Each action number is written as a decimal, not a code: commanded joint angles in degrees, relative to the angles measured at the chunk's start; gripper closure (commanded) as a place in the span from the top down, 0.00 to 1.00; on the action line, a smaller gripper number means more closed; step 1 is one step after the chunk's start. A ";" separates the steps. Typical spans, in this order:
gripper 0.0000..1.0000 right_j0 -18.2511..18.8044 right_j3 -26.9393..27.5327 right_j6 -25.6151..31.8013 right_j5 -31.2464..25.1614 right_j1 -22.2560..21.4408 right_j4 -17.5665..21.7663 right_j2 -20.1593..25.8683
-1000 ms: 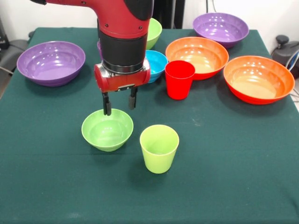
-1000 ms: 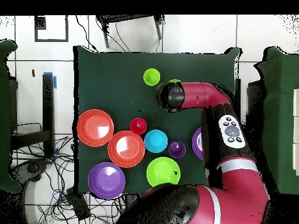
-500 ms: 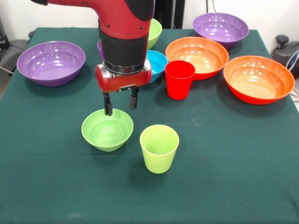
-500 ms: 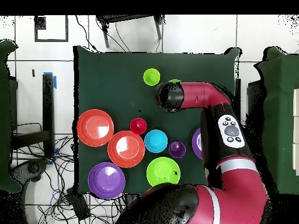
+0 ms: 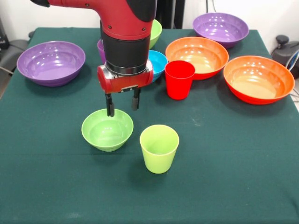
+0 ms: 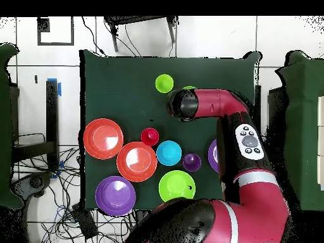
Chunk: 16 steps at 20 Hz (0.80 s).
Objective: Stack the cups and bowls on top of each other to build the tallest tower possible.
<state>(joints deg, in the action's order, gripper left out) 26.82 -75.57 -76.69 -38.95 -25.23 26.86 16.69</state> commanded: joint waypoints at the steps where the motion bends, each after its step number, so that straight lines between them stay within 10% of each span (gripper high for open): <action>1: 1.00 -2.05 2.99 4.82 0.72 5.24 2.23 5.47; 15: 1.00 -0.41 1.98 5.47 4.34 5.79 4.44 5.91; 16: 0.00 -0.55 2.28 5.30 3.76 5.80 4.38 5.32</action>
<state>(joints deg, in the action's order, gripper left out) 26.77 -74.67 -76.69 -37.42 -21.37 27.11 18.63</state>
